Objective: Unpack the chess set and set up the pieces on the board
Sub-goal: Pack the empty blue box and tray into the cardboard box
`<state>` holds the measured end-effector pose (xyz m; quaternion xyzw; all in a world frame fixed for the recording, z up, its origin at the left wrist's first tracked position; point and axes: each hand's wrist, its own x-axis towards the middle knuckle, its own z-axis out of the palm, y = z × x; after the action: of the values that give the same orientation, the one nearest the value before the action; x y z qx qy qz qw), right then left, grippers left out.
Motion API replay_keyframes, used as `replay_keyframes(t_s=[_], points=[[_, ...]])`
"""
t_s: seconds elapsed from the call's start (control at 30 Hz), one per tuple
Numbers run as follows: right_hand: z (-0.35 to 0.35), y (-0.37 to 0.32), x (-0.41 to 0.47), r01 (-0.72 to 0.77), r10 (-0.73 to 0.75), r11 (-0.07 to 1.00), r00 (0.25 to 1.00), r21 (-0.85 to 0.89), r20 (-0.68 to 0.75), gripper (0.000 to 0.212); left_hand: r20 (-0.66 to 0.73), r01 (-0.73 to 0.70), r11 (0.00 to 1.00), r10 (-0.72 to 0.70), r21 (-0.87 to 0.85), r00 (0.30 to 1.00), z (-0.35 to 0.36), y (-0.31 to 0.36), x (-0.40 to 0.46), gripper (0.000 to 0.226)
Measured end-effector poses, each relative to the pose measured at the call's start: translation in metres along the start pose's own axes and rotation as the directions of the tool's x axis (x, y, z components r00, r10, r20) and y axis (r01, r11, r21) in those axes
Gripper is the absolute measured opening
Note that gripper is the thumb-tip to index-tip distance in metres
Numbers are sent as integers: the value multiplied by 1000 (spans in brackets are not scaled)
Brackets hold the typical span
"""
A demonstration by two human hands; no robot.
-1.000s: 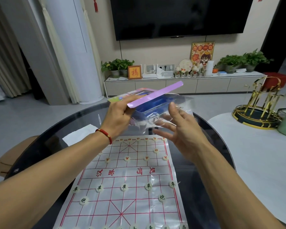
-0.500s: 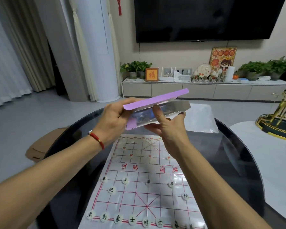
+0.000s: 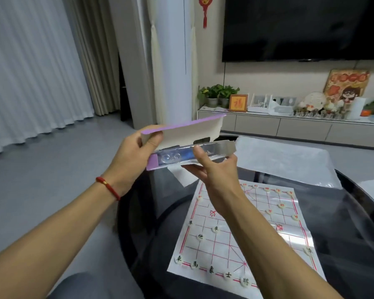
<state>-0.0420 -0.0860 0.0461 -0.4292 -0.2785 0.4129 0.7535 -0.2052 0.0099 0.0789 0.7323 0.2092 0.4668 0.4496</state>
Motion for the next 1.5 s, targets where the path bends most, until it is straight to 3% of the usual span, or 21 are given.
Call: replay_keyframes(t_s=[0.13, 0.3, 0.4, 0.5, 0.57, 0.67, 0.8, 0.9, 1.13, 1.33, 1.5], points=[[18, 18, -7, -75, 74, 997, 996, 22, 44, 64, -37, 58, 976, -67, -210, 997, -22, -12, -40, 38], [25, 29, -17, -69, 92, 988, 982, -138, 165, 69, -135, 141, 983, -157, -120, 978, -38, -37, -72, 34], [16, 24, -13, -116, 169, 967, 958, -228, 231, 58, -189, 203, 975, -217, -92, 958, -51, -44, -75, 40], [7, 20, -7, -154, 213, 951, 955, -268, 205, 60, -206, 101, 990, -119, -97, 971, -50, -32, -76, 30], [4, 21, -2, -95, 162, 944, 968, -316, 193, 69, -216, 54, 996, -69, -75, 974, -47, -26, -76, 28], [1, 25, 1, 83, 29, 873, 975, -481, 220, 45, -195, -4, 998, -8, -62, 981, -49, -23, -77, 25], [1, 25, 1, 293, -134, 692, 950, -659, 282, 24, -218, -13, 997, -3, -73, 976, -52, -17, -76, 24], [6, 25, -4, 387, -179, 637, 916, -667, 360, 30, -264, -10, 996, -15, -93, 964, -51, -11, -74, 26], [10, 27, -6, 508, -247, 513, 859, -692, 448, 31, -204, 23, 993, -46, -114, 978, -59, -11, -76, 16], [8, 27, -3, 545, -260, 469, 837, -695, 481, 38, -21, 17, 985, -21, -170, 1000, -70, -9, -79, 33], [13, 24, -8, 524, -232, 497, 848, -692, 476, 50, -124, 67, 994, -77, -80, 989, -64, -11, -79, 26]])
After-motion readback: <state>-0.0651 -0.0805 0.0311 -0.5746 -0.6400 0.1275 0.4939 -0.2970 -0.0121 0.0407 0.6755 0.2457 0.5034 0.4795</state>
